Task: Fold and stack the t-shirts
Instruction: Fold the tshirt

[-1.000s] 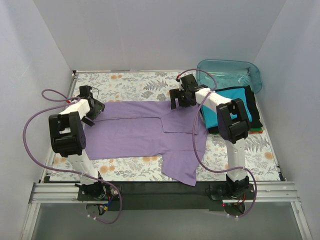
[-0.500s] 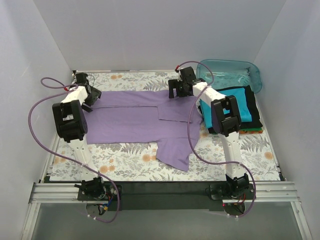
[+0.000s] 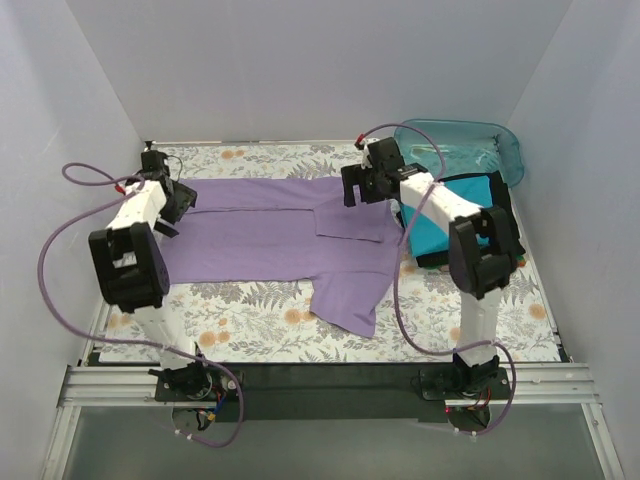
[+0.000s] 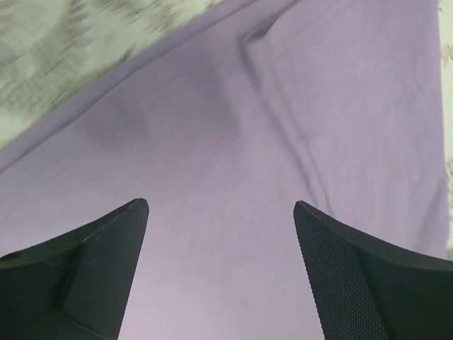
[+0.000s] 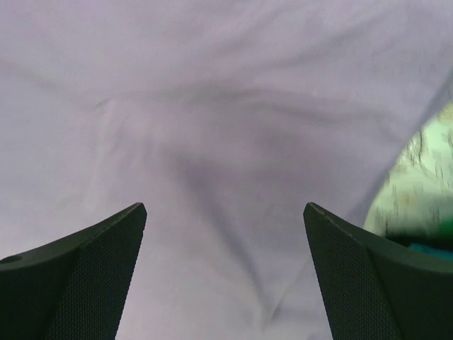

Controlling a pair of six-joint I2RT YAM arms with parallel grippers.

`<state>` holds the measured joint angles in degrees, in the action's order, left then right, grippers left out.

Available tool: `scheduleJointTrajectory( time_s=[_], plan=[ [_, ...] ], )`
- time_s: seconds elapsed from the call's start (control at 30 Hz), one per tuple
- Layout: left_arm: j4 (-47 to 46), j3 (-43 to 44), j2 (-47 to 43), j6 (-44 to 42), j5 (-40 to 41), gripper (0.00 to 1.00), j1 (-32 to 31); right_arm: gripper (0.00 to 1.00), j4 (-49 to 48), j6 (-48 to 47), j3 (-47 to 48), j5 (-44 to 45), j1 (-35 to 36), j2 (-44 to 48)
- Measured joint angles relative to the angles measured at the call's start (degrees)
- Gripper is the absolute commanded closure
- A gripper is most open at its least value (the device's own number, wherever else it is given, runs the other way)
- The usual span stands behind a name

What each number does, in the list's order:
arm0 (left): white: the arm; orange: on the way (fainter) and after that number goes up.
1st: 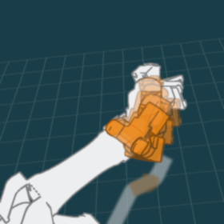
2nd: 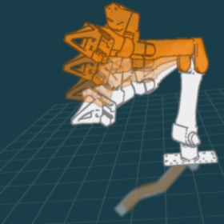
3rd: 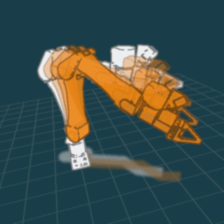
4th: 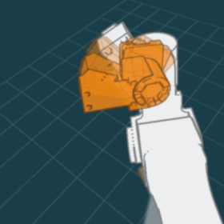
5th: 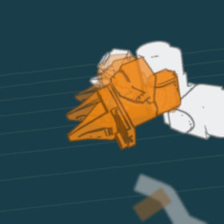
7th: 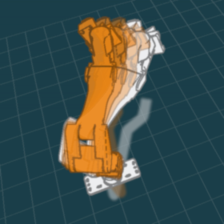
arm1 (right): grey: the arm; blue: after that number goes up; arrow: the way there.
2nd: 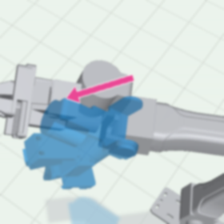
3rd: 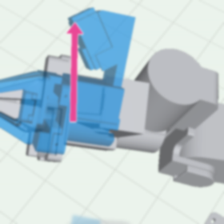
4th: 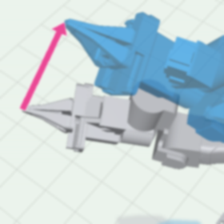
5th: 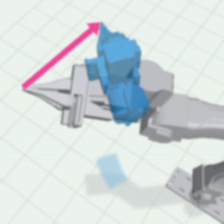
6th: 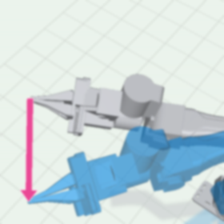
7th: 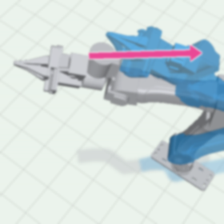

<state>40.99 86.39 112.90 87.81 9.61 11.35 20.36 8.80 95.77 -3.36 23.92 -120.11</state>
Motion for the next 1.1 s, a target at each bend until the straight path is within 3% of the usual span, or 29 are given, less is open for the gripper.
scheduleJointTrajectory(
  time_s=[0.23,0.37,0.6,0.93,1.1],
  plan=[
    [3.6,-22.3,-32.2,5.0,3.7,0.16,0.5,0.02,-4.0,1.4,-26.2,9.9,12.9,29.9],
    [5.4,-33.7,-42.2,8.8,4.4,0.16,1.1,0.02,-5.5,4.5,-38.7,12.5,18.7,41.5],
    [5.6,-45.9,-43.3,13.2,4.1,0.17,2.9,0.02,-6.3,11.6,-56.5,15.0,26.4,51.0],
    [-1.7,-46.4,-36.2,14.7,3.7,0.19,6.2,0.02,-5.8,13.8,-61.9,14.1,34.6,54.0],
    [-2.4,-44.4,-32.5,14.7,3.0,0.29,8.2,0.02,-4.7,13.7,-63.4,14.1,37.3,56.0]
  ],
)
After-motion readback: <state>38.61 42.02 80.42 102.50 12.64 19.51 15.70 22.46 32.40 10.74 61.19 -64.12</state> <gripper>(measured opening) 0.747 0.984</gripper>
